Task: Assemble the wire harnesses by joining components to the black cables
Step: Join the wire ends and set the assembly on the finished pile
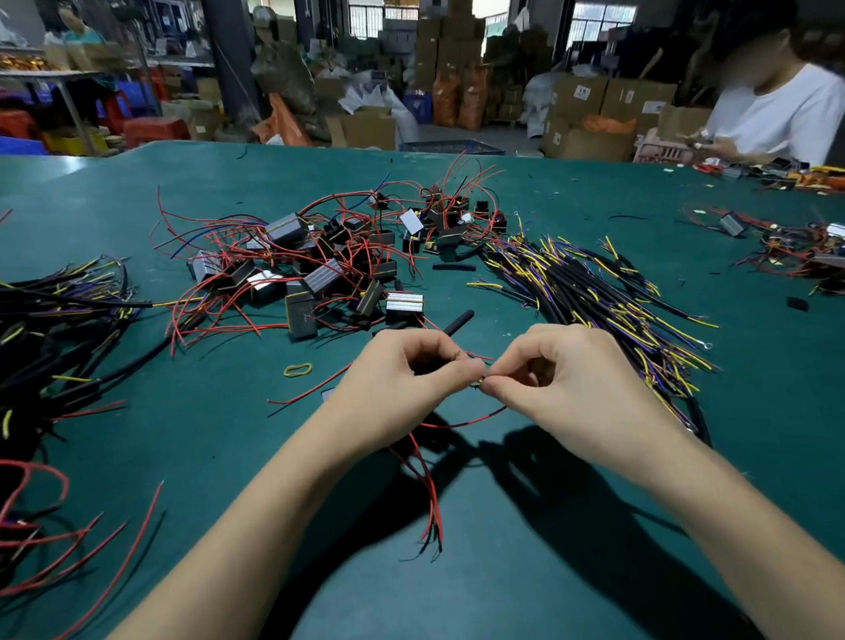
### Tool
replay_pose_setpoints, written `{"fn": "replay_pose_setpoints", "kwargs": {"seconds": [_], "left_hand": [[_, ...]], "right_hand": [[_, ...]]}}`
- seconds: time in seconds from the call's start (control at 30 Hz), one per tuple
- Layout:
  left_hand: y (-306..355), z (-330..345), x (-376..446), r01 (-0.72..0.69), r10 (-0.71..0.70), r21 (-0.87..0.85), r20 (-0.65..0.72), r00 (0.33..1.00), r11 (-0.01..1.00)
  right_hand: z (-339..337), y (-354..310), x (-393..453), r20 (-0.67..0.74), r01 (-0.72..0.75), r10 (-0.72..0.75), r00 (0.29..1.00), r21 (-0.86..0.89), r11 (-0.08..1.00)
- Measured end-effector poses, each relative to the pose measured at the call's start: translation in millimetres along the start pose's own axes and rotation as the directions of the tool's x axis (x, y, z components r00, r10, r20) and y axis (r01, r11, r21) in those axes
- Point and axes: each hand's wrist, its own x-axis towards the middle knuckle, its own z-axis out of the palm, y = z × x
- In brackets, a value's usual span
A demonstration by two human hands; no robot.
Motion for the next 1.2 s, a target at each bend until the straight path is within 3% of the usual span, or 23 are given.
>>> {"fn": "replay_pose_setpoints", "kwargs": {"seconds": [0.17, 0.3, 0.5, 0.7, 0.9, 1.07, 1.2], "left_hand": [[-2, 0, 4, 0.105, -0.105, -0.049, -0.008, 0.994, 0.993], [-2, 4, 5, 0.146, -0.145, 0.035, -0.039, 0.989, 0.989], [-1, 4, -1, -0.094, 0.079, 0.408, 0.054, 0.995, 0.908], [-1, -3, -2, -0.326, 0.295, 0.436, 0.139, 0.945, 0.839], [-1, -5, -3, -0.418, 0.402, 0.422, 0.130, 0.906, 0.805], [-2, -5, -3, -0.443, 0.443, 0.417, 0.103, 0.891, 0.793], [-3, -3, -2, -0.375, 0.391, 0.332, 0.022, 0.920, 0.866]], "right_hand": [[1, -4, 0, -0.023, 0.064, -0.065, 0.998, -0.058, 0.996], [4, -4, 1, -0.038, 0.102, -0.109, 0.993, -0.142, 0.985], [8, -6, -4, -0.017, 0.179, -0.198, 0.980, -0.362, 0.915], [1, -3, -2, 0.020, 0.169, -0.168, 0.986, -0.186, 0.968], [-1, 1, -1, 0.024, 0.109, -0.107, 0.994, -0.078, 0.991], [-2, 2, -1, 0.038, 0.099, -0.098, 0.994, -0.029, 0.995], [-3, 2, -1, 0.039, 0.110, -0.110, 0.993, -0.022, 0.994]]}}
